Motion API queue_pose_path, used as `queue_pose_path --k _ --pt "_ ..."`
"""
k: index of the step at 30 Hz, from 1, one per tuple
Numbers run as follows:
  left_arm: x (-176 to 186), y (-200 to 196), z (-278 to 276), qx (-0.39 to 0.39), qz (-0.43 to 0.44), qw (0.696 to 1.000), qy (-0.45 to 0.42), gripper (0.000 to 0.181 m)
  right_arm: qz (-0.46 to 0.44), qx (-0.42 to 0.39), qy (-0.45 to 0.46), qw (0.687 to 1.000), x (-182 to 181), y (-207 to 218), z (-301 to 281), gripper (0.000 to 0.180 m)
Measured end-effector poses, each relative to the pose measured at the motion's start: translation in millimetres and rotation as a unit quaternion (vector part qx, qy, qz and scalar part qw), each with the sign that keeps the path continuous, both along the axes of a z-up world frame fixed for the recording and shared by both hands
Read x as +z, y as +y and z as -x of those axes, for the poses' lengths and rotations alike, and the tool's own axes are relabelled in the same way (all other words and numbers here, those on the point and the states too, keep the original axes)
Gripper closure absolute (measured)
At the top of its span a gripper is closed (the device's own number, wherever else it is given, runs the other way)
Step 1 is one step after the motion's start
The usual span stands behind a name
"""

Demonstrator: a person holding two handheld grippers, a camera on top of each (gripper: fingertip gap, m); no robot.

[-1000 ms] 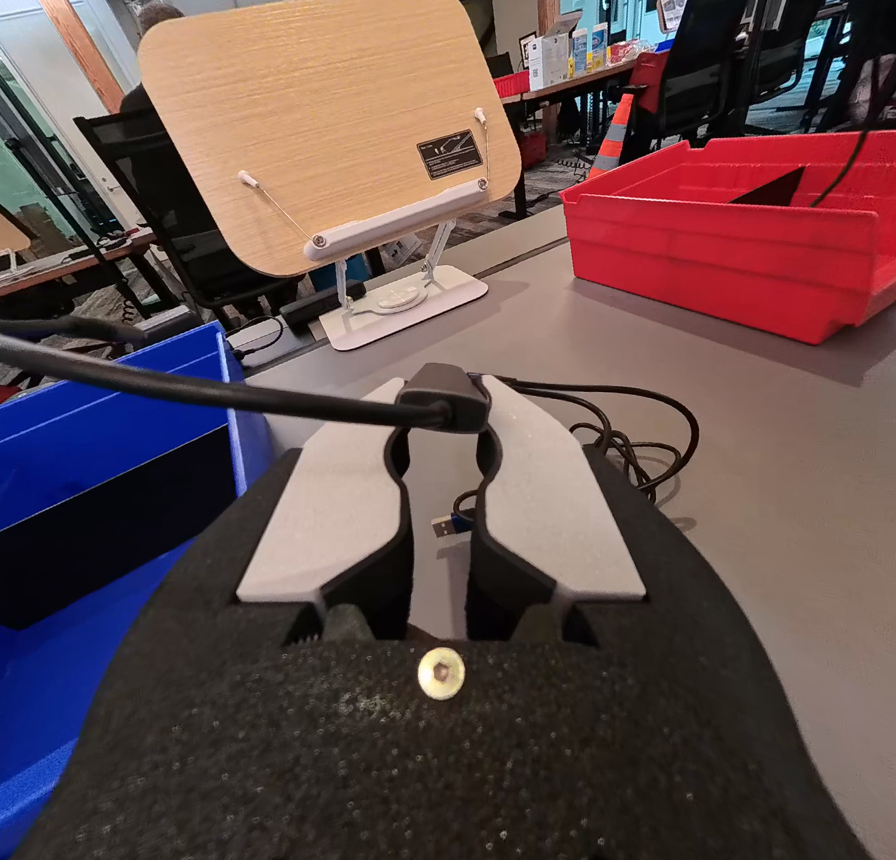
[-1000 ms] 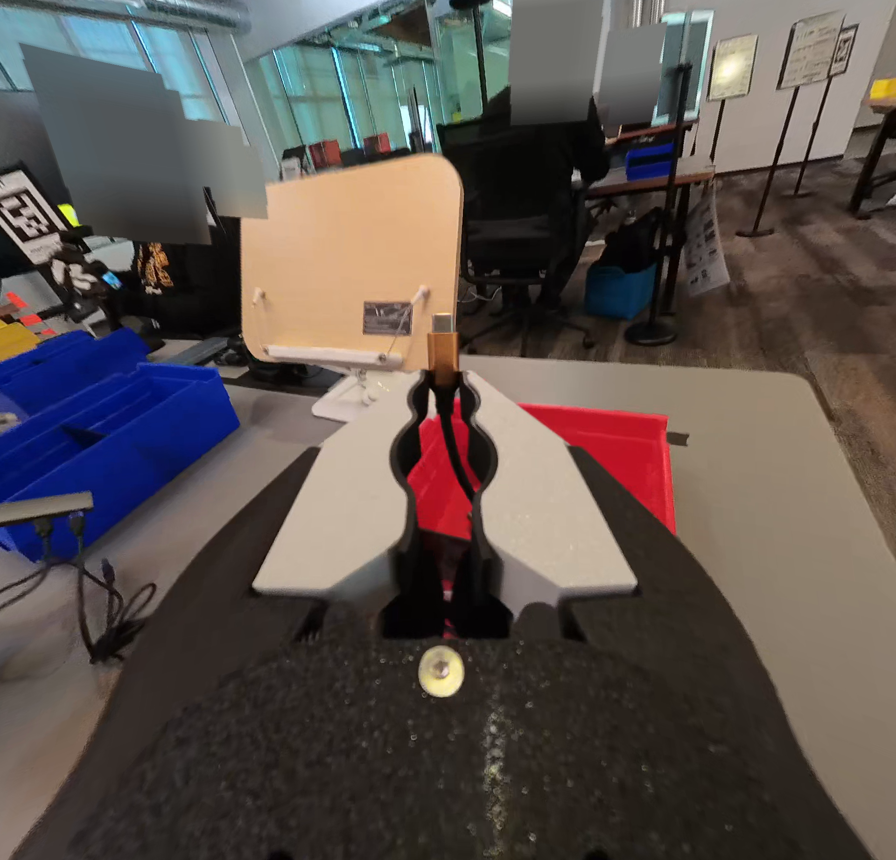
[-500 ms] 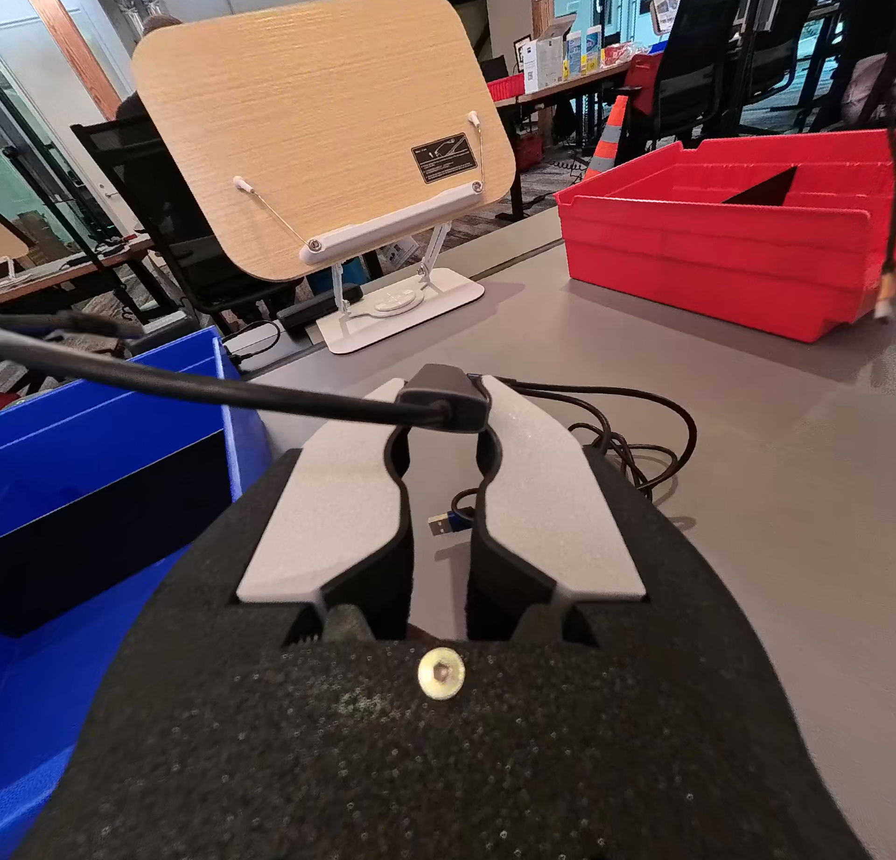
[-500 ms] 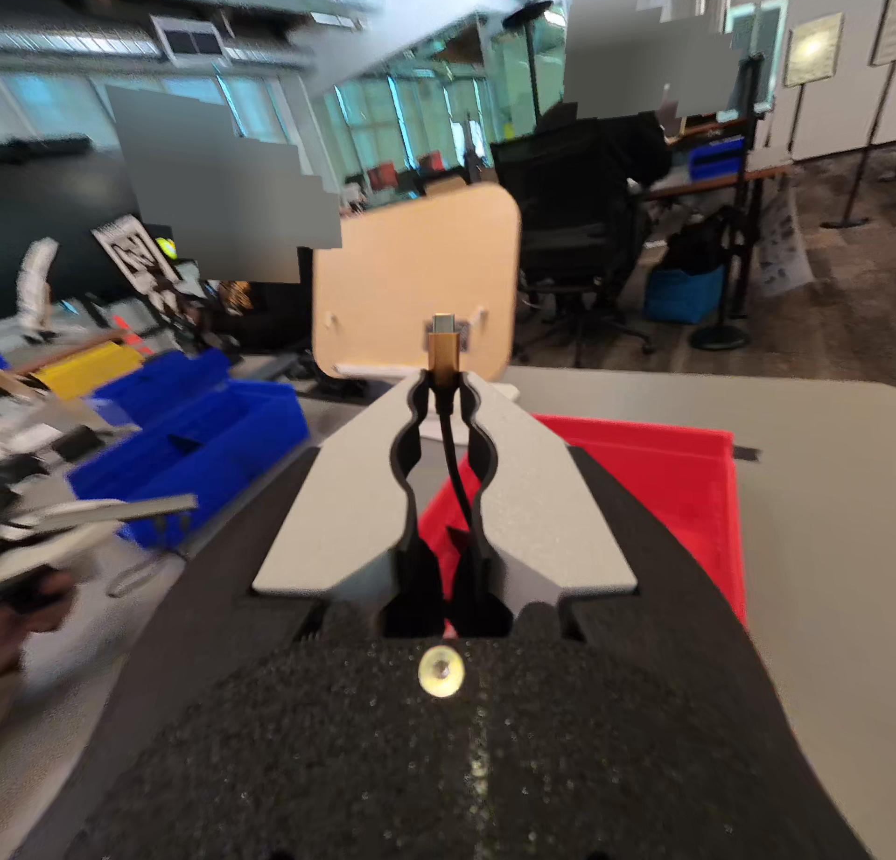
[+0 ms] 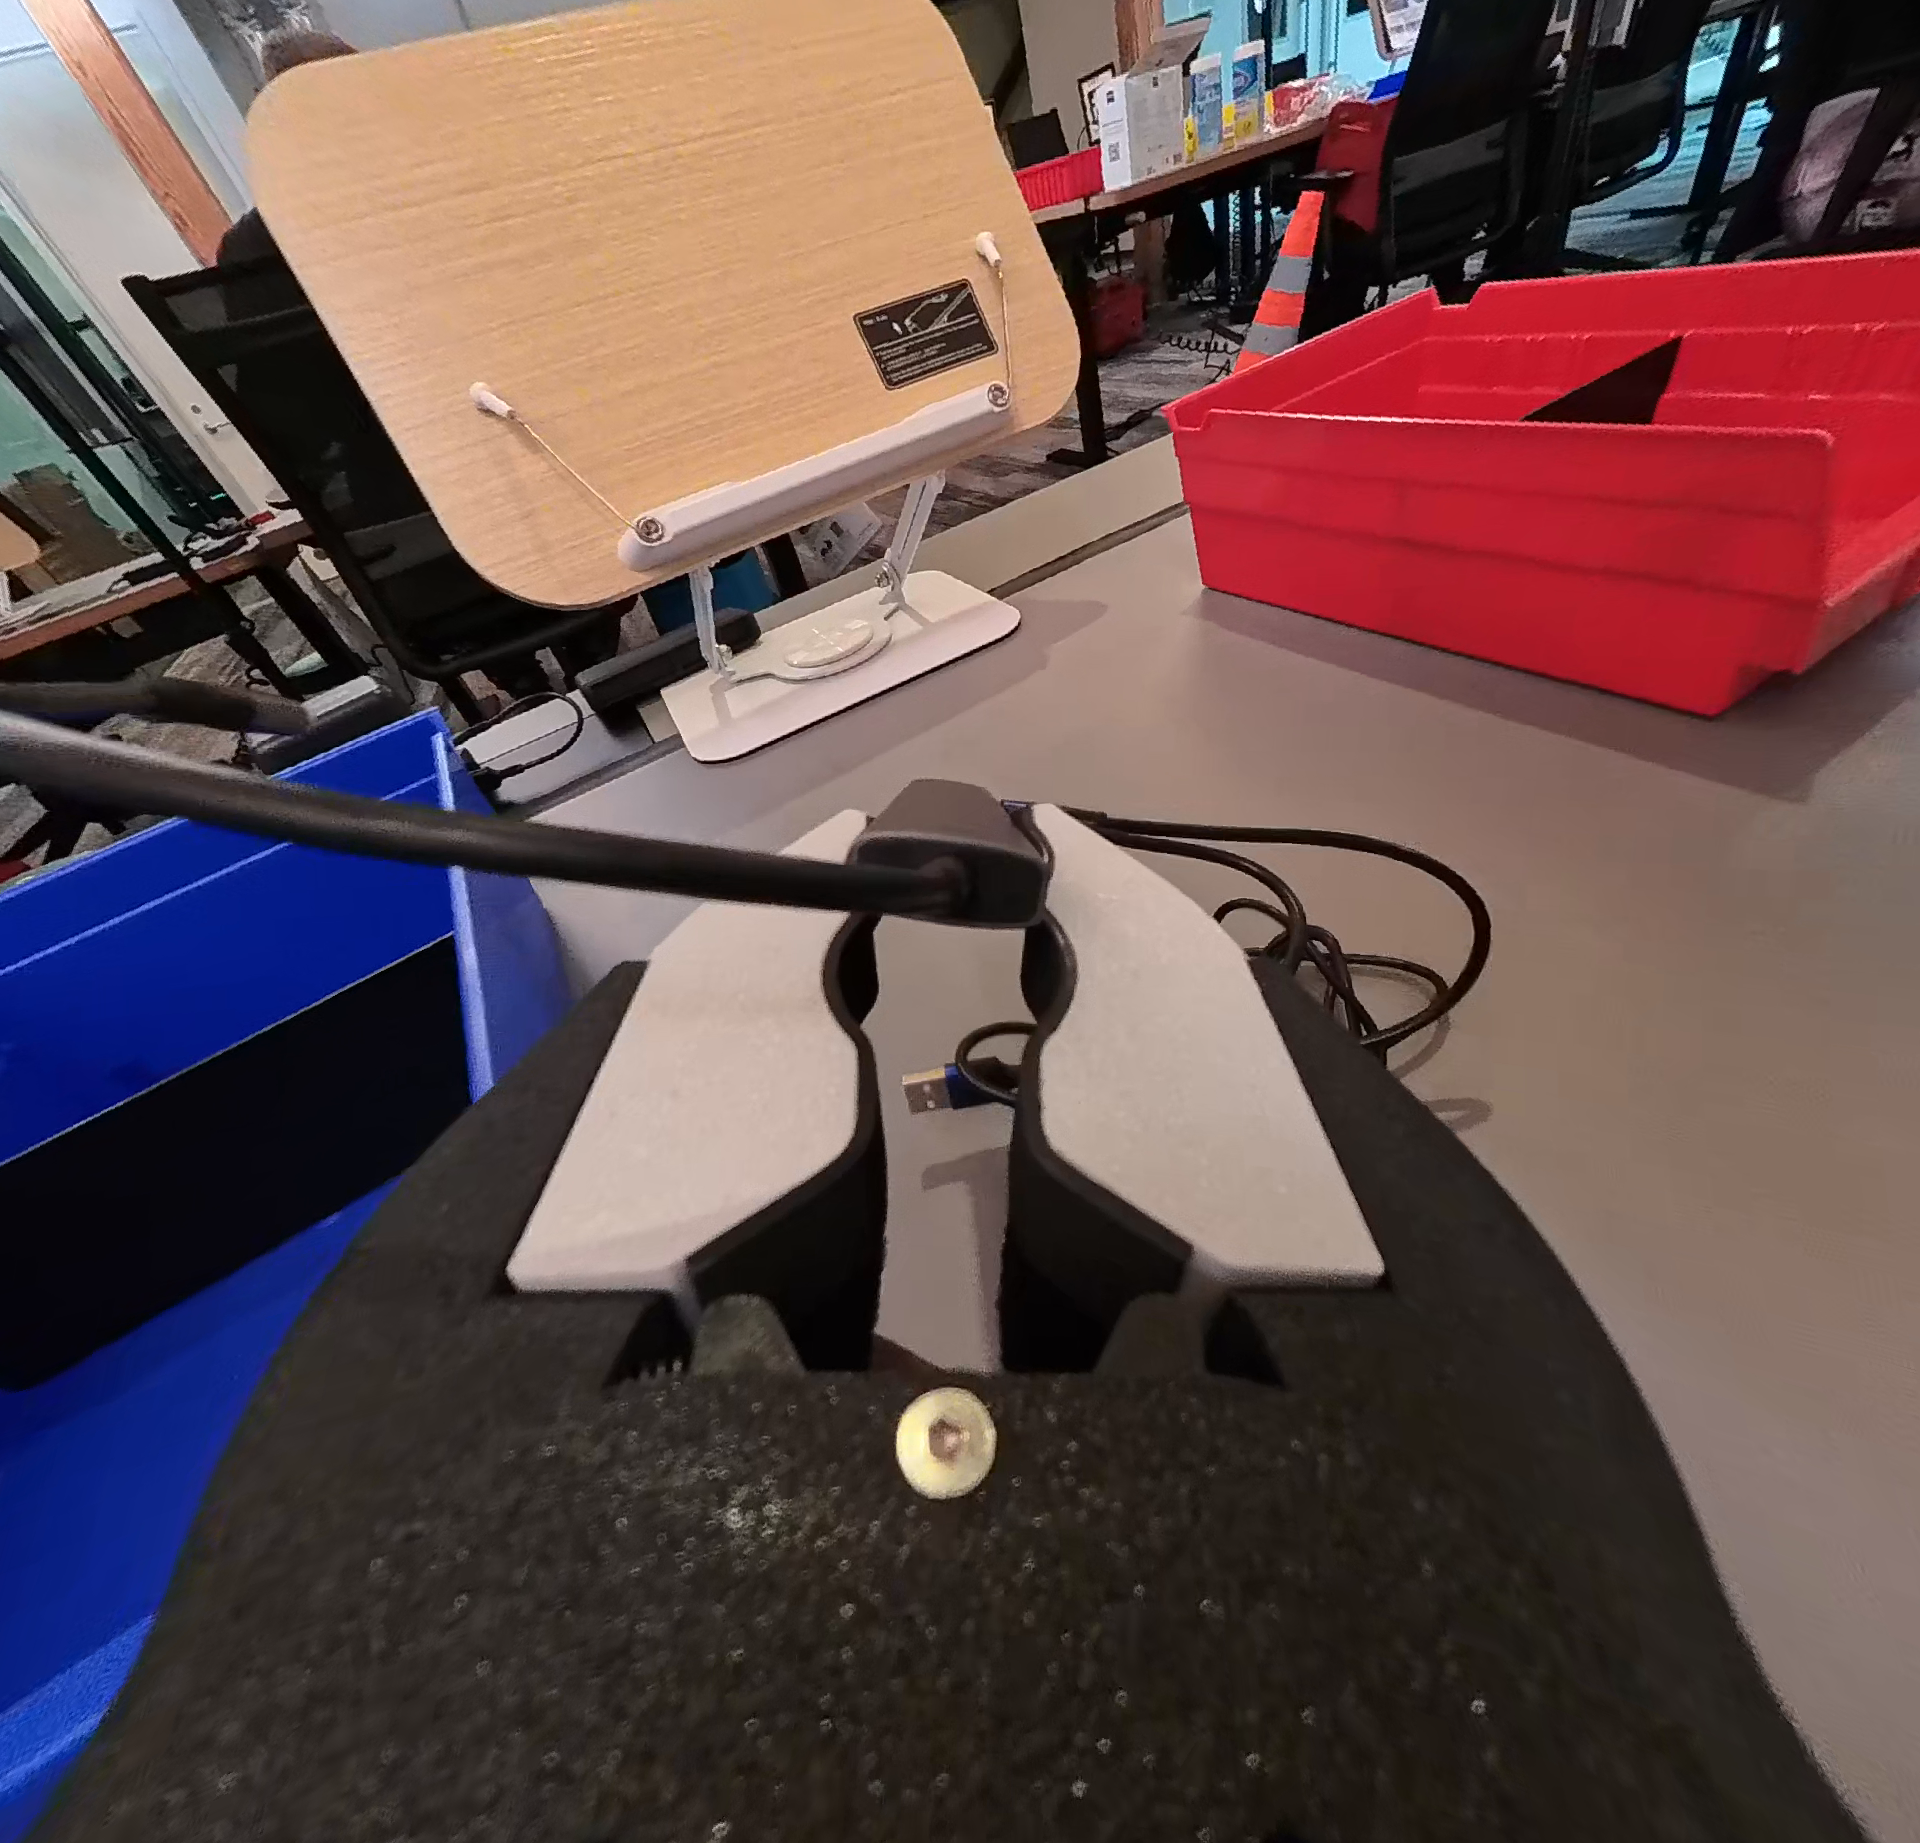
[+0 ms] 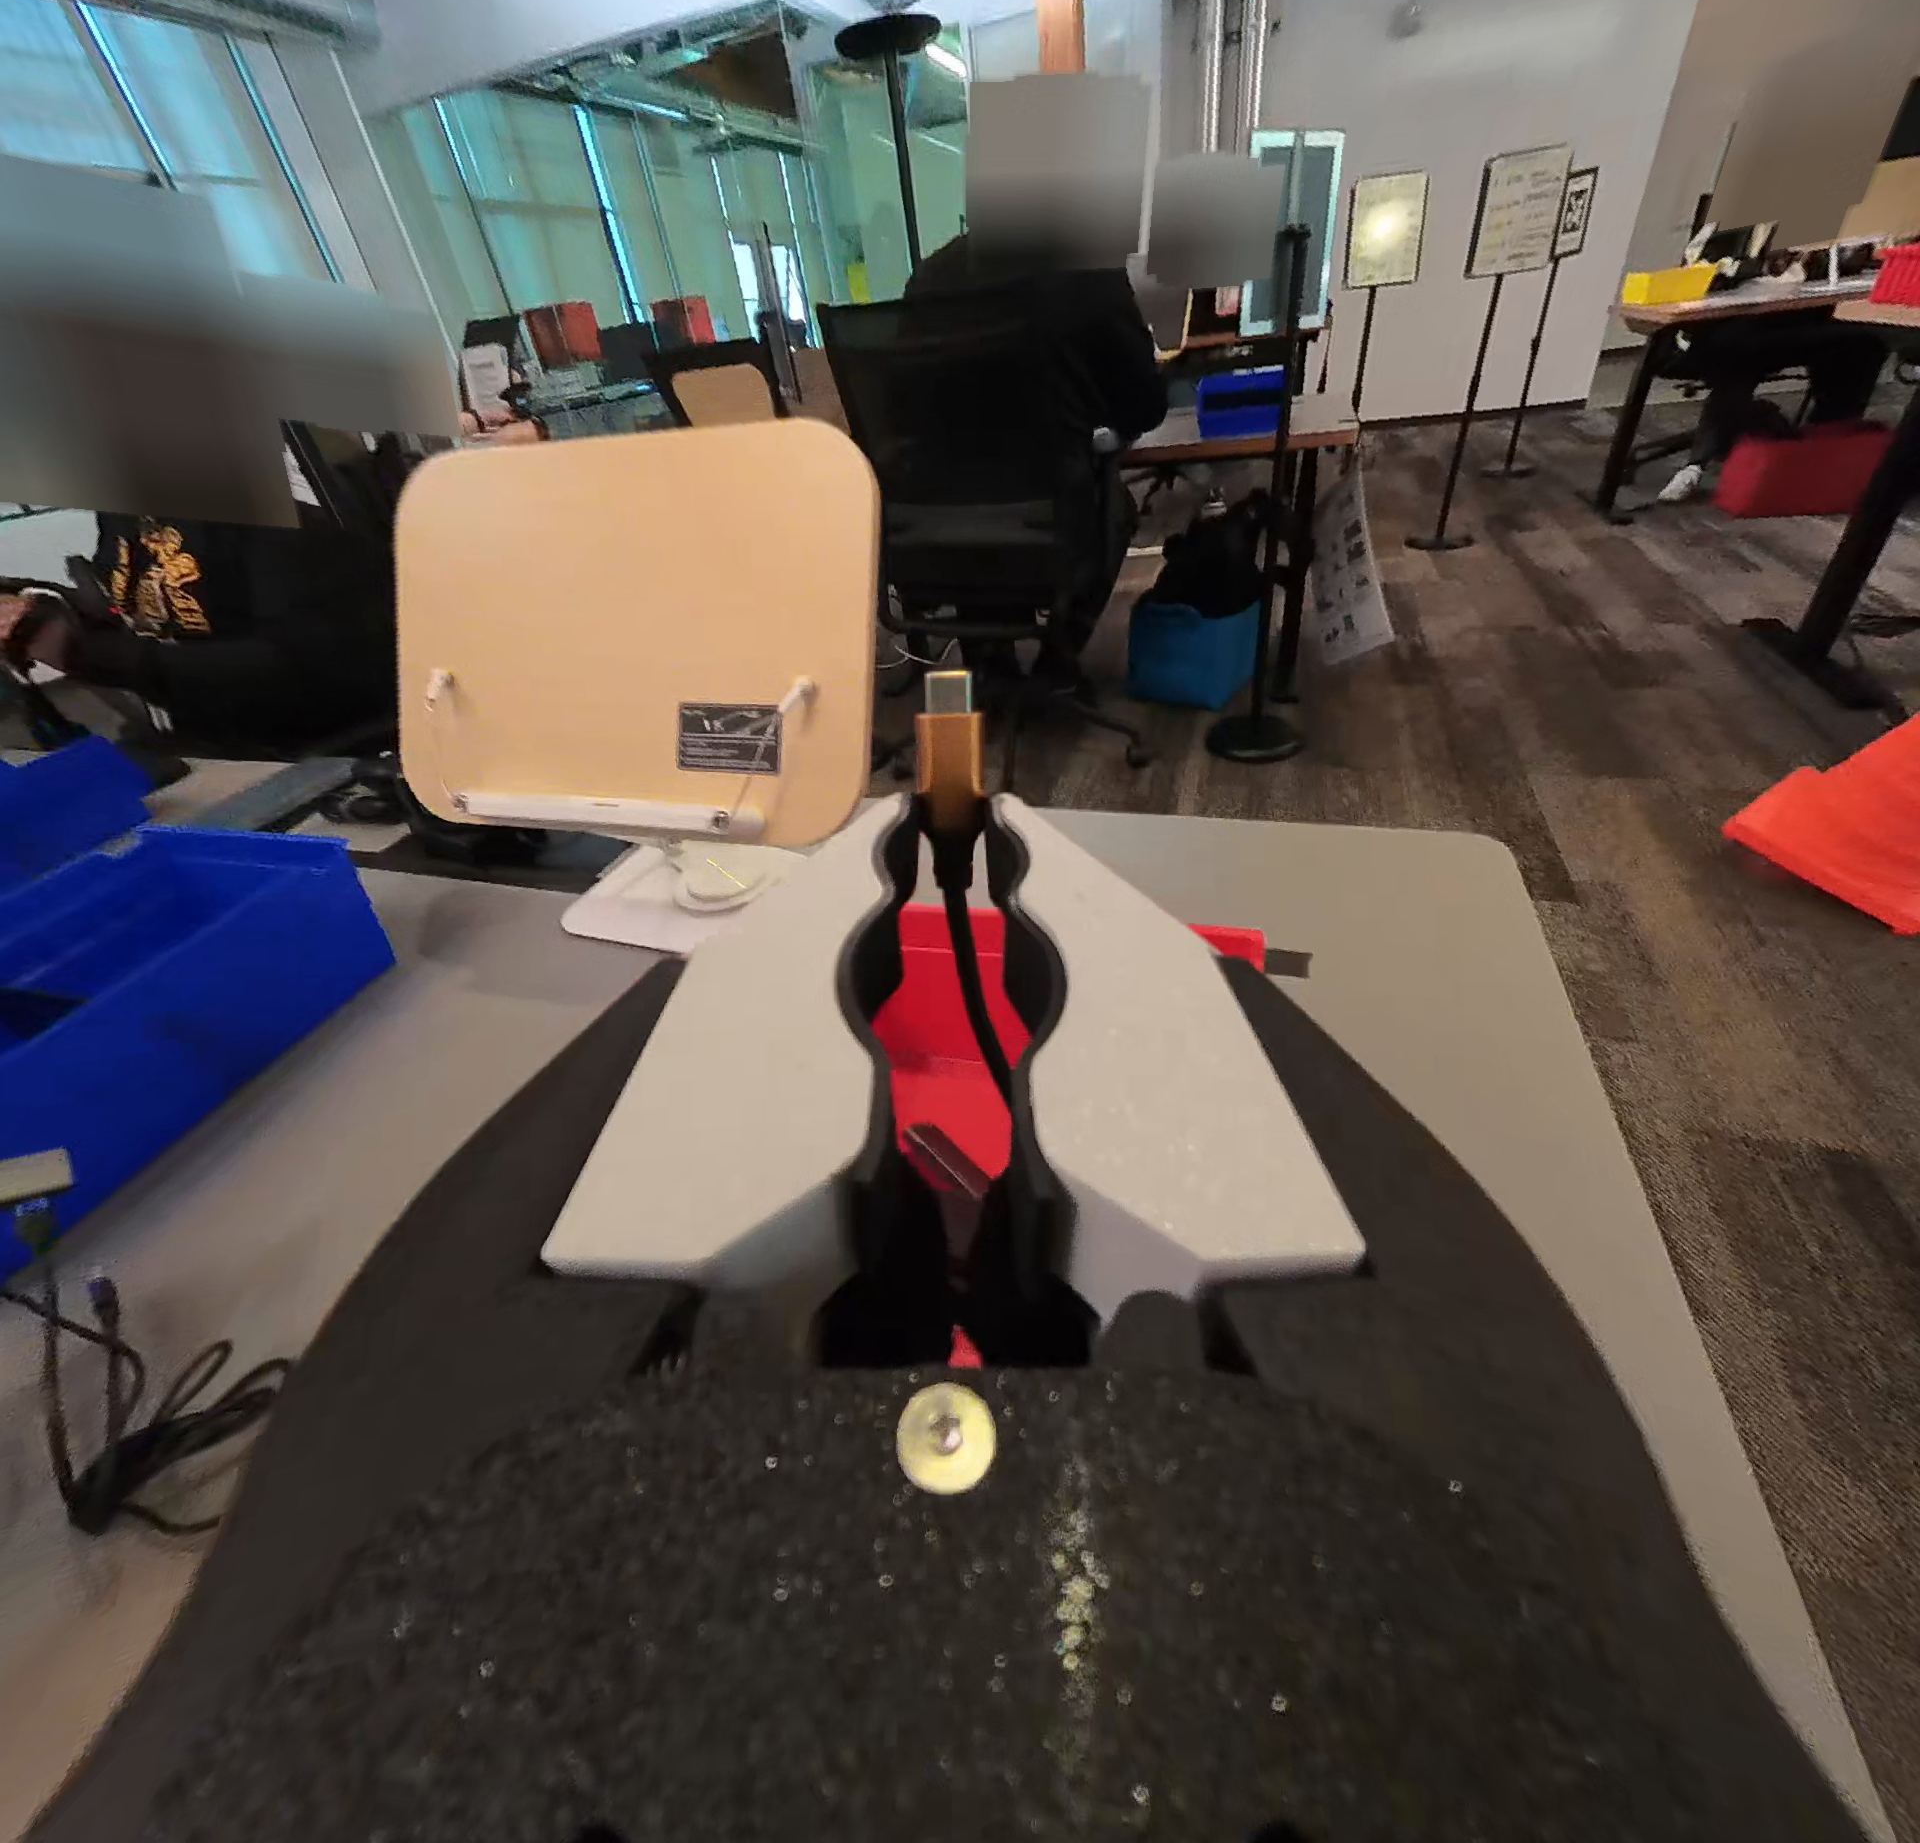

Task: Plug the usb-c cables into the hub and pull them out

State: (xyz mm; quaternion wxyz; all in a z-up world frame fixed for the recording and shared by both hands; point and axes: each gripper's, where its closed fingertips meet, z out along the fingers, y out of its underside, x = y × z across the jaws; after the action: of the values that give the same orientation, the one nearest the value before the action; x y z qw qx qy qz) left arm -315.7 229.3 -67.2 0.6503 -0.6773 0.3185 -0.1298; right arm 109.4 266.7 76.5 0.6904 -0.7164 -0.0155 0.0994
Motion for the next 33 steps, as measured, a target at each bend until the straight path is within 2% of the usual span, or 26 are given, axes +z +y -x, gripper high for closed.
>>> queue_pose_path --k 8,11,14,19,22,25,29,31,33 --pt "0.0 -0.7 -0.8 -0.001 -0.003 1.000 0.005 0.158 -0.042 0.018 -0.027 0.999 44.6 -6.6 34.2 0.169" --pt "-0.3 -1.7 -2.1 -0.005 -0.003 1.000 0.005 0.158 -0.038 -0.012 -0.059 0.997 39.1 -0.1 25.9 0.168" --pt "0.3 -2.6 -2.6 -0.006 -0.006 1.000 0.009 0.158 0.007 -0.025 -0.075 0.997 2.2 10.8 16.3 0.168" --pt "-0.3 -1.8 -1.7 -0.005 -0.005 1.000 0.008 0.158 0.134 0.024 -0.103 0.985 -80.3 17.8 20.4 0.168" --pt "-1.6 -1.5 -2.5 -0.006 -0.003 1.000 0.008 0.158 0.194 0.043 -0.144 0.969 -107.1 16.6 21.7 0.168" --pt "-2.7 -1.7 -3.7 -0.008 -0.002 1.000 0.010 0.158 0.259 0.086 -0.193 0.943 -129.5 12.1 31.2 0.168" --pt "-4.2 -1.8 -5.2 -0.011 0.001 1.000 0.012 0.158 0.370 0.134 -0.274 0.877 -182.4 7.2 34.8 0.168" --pt "-4.1 -2.0 -5.3 -0.011 0.000 1.000 0.012 0.158 0.428 0.112 -0.300 0.845 -210.7 9.9 23.5 0.168" --pt "-3.9 -2.1 -4.8 -0.010 0.001 1.000 0.013 0.158 0.486 0.071 -0.345 0.800 -236.1 8.3 3.9 0.168"
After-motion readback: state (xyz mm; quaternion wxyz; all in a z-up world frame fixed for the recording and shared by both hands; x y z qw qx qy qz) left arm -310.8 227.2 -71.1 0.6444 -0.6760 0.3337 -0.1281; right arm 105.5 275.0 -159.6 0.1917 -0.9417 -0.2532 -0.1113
